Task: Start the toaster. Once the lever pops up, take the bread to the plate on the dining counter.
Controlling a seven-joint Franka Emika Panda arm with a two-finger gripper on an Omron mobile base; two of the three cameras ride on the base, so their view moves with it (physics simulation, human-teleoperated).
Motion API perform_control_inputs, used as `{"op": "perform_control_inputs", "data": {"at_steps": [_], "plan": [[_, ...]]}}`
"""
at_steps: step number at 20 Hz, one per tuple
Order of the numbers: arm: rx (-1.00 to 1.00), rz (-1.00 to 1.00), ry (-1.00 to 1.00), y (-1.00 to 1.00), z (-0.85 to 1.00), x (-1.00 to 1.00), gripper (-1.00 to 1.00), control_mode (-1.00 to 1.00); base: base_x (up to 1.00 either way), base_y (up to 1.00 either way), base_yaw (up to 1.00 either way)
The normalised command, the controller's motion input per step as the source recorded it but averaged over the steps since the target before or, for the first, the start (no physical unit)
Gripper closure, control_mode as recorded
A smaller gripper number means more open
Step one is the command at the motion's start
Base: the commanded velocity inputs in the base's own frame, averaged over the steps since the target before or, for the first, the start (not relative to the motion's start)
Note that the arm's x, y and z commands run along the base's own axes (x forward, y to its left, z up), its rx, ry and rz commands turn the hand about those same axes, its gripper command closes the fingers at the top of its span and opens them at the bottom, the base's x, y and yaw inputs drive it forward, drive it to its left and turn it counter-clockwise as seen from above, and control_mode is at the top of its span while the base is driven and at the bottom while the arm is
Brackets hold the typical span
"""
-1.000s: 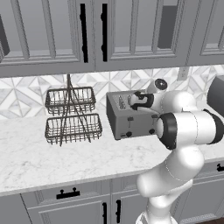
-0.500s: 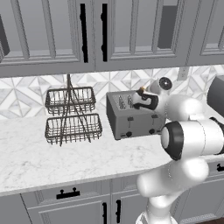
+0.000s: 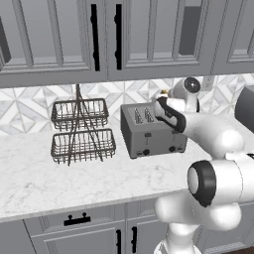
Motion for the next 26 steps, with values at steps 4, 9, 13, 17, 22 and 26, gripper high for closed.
{"op": "perform_control_inputs", "data": {"at_steps": [4,9,13,17,22,26], "plan": [[0.0,0.0,0.0,0.0,0.03,-1.0,1.0,-1.0,0.0,0.0,0.0],[0.0,0.0,0.0,0.0,0.01,-0.99,1.0,-1.0,0.0,0.0,0.0],[0.0,0.0,0.0,0.06,0.12,-0.92,1.0,-1.0,0.0,0.0,0.0],[0.0,0.0,0.15,0.18,0.28,-1.0,1.0,-1.0,0.0,0.0,0.0],[0.0,0.0,0.15,0.32,0.2,-1.0,1.0,-1.0,0.0,0.0,0.0],[0.0,0.0,0.0,0.34,0.21,-0.92,1.0,-1.0,0.0,0.0,0.0]]}}
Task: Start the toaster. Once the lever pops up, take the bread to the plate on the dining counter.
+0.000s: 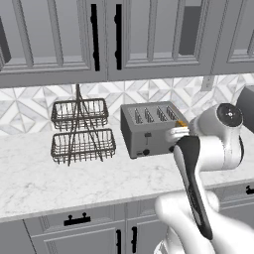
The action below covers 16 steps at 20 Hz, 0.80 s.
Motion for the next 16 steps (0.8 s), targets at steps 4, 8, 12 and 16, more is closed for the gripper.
{"op": "perform_control_inputs", "data": {"at_steps": [4,8,12,16], "plan": [[0.0,0.02,0.0,0.12,0.22,-0.66,1.0,-1.0,0.0,0.0,0.0],[0.03,0.0,0.0,-0.04,0.3,-0.16,1.0,-1.0,0.0,0.0,0.0],[0.01,0.0,0.0,-0.01,0.17,-0.02,1.0,-1.0,0.0,0.0,0.0],[0.0,0.0,0.0,0.0,0.02,0.0,1.0,-1.0,0.0,0.0,0.0]]}}
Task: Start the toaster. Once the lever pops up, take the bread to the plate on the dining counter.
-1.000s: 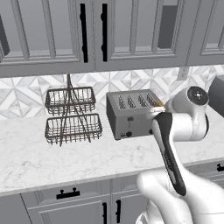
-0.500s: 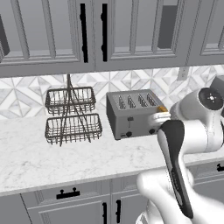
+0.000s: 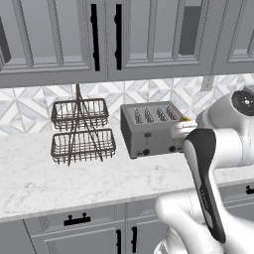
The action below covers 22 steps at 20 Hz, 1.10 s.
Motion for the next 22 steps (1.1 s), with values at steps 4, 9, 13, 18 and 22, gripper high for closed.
{"op": "perform_control_inputs", "data": {"at_steps": [4,9,13,18,22], "plan": [[0.0,0.0,0.0,0.0,0.0,0.0,1.0,1.0,-0.18,0.0,0.0],[0.0,0.0,0.0,0.0,0.0,0.0,1.0,1.0,-0.93,0.21,0.17],[0.0,0.0,0.0,0.0,0.0,0.0,1.0,1.0,-0.7,0.5,0.84],[0.0,0.0,0.0,0.0,0.0,0.0,1.0,1.0,-0.23,0.09,1.0],[0.0,0.0,0.0,0.0,0.0,0.0,1.0,1.0,-0.2,0.05,1.0]]}}
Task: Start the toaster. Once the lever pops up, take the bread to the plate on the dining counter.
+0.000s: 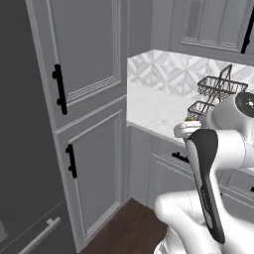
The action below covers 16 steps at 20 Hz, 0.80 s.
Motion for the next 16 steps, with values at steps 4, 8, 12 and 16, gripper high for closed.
{"op": "perform_control_inputs", "data": {"at_steps": [4,8,12,16], "plan": [[0.0,0.0,0.0,0.0,0.0,0.0,1.0,1.0,-0.08,0.17,1.0],[0.0,0.0,0.0,0.0,0.0,0.0,1.0,1.0,-0.01,0.06,1.0],[0.0,0.0,0.0,0.0,0.0,0.0,1.0,1.0,0.0,0.01,1.0],[0.0,0.0,0.0,0.0,0.0,0.0,1.0,1.0,0.0,0.0,1.0]]}}
